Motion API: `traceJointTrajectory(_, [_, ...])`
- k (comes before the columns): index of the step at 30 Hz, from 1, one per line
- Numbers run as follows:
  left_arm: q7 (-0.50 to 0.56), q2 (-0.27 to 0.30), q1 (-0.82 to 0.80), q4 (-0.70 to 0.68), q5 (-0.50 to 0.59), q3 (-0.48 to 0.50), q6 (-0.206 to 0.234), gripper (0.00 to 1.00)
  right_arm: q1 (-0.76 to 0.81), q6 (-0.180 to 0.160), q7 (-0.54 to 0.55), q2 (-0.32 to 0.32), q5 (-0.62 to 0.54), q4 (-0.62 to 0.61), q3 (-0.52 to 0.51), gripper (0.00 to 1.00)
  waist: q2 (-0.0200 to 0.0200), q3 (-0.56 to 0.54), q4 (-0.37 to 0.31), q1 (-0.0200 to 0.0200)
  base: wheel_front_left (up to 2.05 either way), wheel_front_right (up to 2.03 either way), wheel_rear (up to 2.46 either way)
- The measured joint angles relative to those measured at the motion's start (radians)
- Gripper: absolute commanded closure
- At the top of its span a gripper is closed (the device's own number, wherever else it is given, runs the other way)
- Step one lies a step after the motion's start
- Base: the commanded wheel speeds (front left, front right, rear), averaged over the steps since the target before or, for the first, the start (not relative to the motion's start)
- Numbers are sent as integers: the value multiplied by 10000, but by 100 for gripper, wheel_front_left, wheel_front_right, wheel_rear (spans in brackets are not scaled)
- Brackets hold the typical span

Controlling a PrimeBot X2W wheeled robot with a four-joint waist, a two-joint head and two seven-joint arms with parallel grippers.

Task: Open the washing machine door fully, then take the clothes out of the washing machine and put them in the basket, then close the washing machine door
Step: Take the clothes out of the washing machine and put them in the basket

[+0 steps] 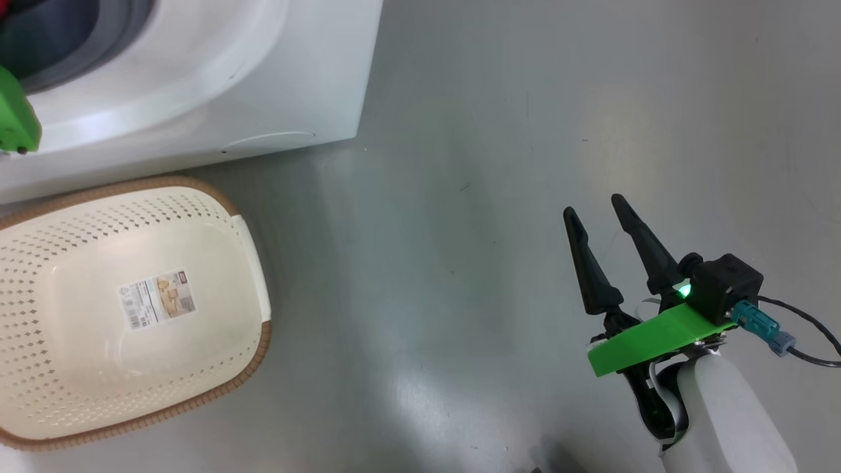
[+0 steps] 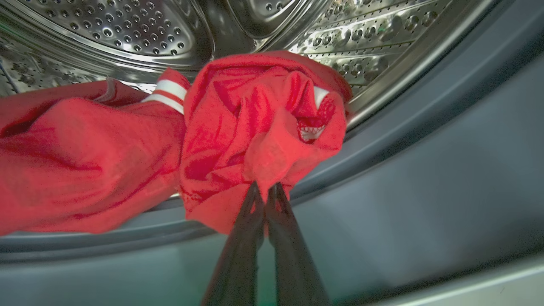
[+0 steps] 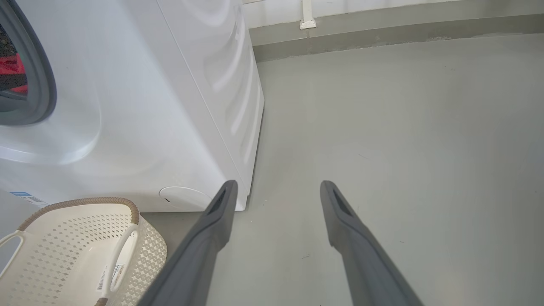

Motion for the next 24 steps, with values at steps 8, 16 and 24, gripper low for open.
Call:
traceJointTrajectory(8, [-953,-286,-29,351,-303,52,0,100,1,0,0,-33,0,19,-75,0,0,-325,185,-1,0,0,0])
traceJointTrajectory(16, [-1122,-729,944,-512,-652,1592,56,100,49,0,0,-364,0,165,-102,0,0,-1034,655,0,0,0,0])
traceJointTrajectory(24, [-1162,-1087,3009,-2669,692,3914,224,100,574,0,0,-571,0,290,-280,0,0,-1882,1194,0,0,0,0])
